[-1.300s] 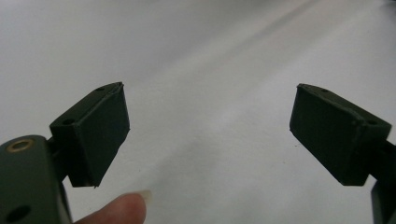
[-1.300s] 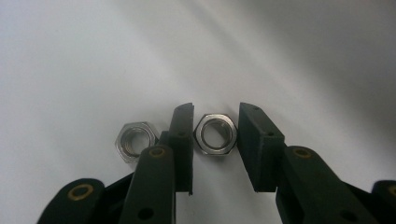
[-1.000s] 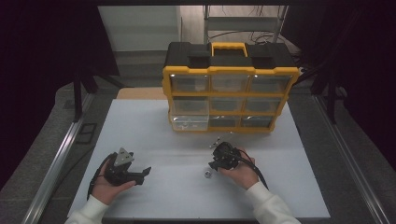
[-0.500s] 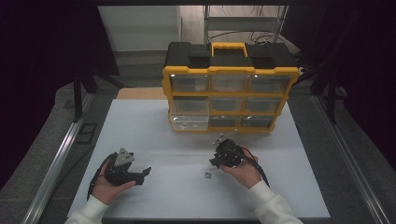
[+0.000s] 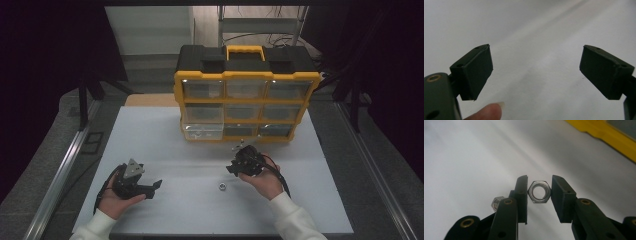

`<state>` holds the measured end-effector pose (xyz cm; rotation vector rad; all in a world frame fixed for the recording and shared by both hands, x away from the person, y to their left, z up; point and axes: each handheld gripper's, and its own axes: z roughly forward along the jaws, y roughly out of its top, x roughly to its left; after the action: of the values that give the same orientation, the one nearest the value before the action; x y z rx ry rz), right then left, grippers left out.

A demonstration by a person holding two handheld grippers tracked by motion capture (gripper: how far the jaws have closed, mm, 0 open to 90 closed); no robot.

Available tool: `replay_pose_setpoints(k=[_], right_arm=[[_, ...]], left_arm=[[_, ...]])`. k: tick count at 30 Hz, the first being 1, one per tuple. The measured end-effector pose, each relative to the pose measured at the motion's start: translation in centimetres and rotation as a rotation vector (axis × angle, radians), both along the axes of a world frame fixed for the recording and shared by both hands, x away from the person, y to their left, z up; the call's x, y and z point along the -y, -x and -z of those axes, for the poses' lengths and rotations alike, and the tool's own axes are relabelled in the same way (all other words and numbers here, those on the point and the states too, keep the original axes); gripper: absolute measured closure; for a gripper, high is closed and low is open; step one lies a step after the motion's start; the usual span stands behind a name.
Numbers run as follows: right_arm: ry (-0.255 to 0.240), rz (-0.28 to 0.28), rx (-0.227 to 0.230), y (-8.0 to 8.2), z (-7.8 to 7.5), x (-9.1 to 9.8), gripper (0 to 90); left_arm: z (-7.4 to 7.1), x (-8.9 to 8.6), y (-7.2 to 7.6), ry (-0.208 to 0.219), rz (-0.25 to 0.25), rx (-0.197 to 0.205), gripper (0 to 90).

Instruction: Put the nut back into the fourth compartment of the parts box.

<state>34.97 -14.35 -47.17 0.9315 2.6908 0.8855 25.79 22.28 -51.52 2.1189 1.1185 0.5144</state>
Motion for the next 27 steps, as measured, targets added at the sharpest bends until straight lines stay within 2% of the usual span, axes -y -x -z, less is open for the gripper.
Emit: replay_pose_setpoints(k=[8,27], right_arm=[[-0.036,-0.001,0.021,0.3,-1.4,0.2,67.9],[-0.089,0.0,0.054,0.7,-3.2,0.6,67.9]], left_arm=[[-0.1,0.0,0.0,0.002,0.0,0.003,12.2],[0.0,0.1,0.0,0.0,0.003,0.002,12.1]])
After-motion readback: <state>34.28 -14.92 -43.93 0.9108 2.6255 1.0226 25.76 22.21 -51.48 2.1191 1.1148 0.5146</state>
